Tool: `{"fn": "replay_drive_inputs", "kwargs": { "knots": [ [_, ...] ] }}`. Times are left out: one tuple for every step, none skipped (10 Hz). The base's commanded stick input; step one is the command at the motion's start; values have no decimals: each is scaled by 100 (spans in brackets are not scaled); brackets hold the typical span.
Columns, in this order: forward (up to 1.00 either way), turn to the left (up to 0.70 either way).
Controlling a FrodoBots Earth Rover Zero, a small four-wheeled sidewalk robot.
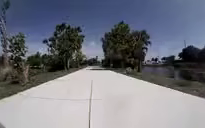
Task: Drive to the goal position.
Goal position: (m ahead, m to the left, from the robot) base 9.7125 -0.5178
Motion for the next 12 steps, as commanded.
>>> {"fn": "replay_drive_inputs", "kwargs": {
  "knots": [
    [85, 0],
    [85, 0],
    [85, 0],
    [85, 0],
    [85, 0],
    [85, 0],
    [85, 0],
    [85, 0],
    [85, 0],
    [85, 0],
    [85, 0],
    [85, 0]
  ]
}}
